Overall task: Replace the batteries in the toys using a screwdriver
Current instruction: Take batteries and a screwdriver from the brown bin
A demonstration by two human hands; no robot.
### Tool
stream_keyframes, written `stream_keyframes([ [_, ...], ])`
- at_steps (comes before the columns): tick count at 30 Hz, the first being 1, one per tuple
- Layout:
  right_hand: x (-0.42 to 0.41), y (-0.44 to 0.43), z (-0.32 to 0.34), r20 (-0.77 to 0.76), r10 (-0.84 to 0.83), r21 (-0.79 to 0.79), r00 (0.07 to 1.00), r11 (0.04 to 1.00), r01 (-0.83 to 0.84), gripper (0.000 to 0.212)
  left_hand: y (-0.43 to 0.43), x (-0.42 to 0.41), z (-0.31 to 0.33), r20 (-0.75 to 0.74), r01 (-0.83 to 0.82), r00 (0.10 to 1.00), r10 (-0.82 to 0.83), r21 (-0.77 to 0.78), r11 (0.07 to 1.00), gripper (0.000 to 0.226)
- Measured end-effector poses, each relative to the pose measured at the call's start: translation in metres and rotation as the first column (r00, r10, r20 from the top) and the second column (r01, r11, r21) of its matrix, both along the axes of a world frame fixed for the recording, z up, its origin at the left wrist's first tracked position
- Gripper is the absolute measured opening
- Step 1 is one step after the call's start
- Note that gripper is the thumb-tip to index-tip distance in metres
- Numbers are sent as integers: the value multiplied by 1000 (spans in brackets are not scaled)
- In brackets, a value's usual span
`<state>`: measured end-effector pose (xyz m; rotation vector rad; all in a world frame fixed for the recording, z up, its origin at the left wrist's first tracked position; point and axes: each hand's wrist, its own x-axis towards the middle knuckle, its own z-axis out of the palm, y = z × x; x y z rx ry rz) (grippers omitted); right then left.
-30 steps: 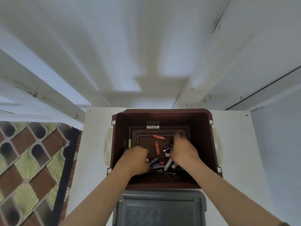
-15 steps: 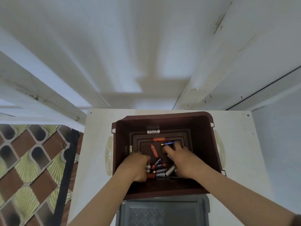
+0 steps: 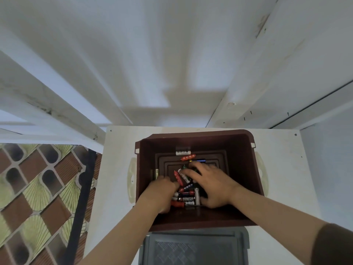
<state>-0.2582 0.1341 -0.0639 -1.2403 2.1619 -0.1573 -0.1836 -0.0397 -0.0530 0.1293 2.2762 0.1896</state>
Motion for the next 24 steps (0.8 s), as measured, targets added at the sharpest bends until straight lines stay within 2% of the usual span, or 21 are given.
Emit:
stream_keyframes([
  [5,-10,2,2,-59,47,22,997,999,-46,106,0,-3,1,-32,-13,999,14,13,1000,49],
  [7,-8,-1,1,-92,7,8,996,1000,-6,109,0,-3,2,-42,-9,999,9,8,1000,49],
  [10,0,-6,-2,-188,-20,-50,982,999,11,101,2,-3,2,-72,-63,995,64,15,998,50],
  [12,3,-6,-7,-220,-88,-91,971,993,70,93,4,-3,2,-109,-175,978,177,32,984,52],
  [15,0,-5,-10,-138,-158,-82,978,986,148,105,4,-4,4,-137,-278,949,284,65,958,54],
  [18,-5,-3,-10,-38,-119,-14,992,993,119,114,2,-6,3,-108,-278,952,287,86,957,58],
  [24,-6,2,-6,48,-58,28,997,998,57,107,3,-6,3,-39,-317,945,324,129,940,61],
])
